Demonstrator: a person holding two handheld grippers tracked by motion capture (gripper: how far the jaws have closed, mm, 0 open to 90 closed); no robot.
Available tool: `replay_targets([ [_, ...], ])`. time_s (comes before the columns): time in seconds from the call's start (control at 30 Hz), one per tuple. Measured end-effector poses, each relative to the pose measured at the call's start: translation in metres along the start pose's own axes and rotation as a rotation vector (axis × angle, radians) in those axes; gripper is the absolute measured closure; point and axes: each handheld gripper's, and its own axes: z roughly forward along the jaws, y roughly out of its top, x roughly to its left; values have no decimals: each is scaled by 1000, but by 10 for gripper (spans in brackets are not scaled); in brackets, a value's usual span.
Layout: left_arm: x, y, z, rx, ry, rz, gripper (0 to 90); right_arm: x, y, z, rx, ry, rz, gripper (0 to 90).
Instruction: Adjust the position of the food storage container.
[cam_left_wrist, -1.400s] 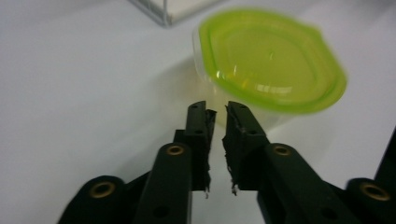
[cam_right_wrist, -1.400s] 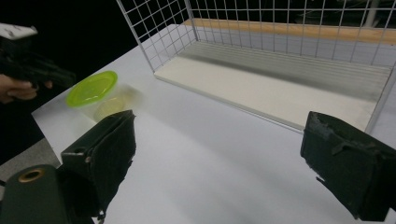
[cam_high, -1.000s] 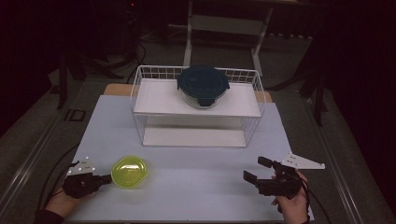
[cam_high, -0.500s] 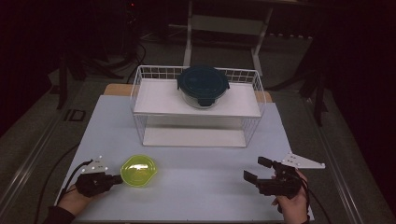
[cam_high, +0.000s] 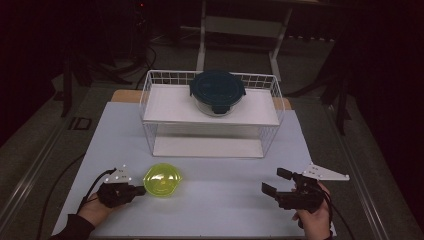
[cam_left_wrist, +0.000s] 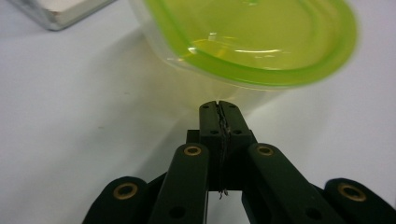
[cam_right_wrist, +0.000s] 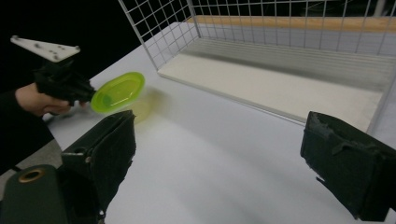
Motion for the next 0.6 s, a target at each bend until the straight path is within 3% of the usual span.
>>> replay_targets([
  [0.07,4,1,2,6,31,-10,884,0,0,0,0,4,3,98],
  [0.17,9,3,6,1,39,-31,885,0,0,0,1,3,1,98],
  [0.27,8,6,10,-5,19,-38,885,0,0,0,2,4,3,98],
  [0.6,-7,22,29,8,-31,-2,885,-1,-1,-1,0,3,4,98],
])
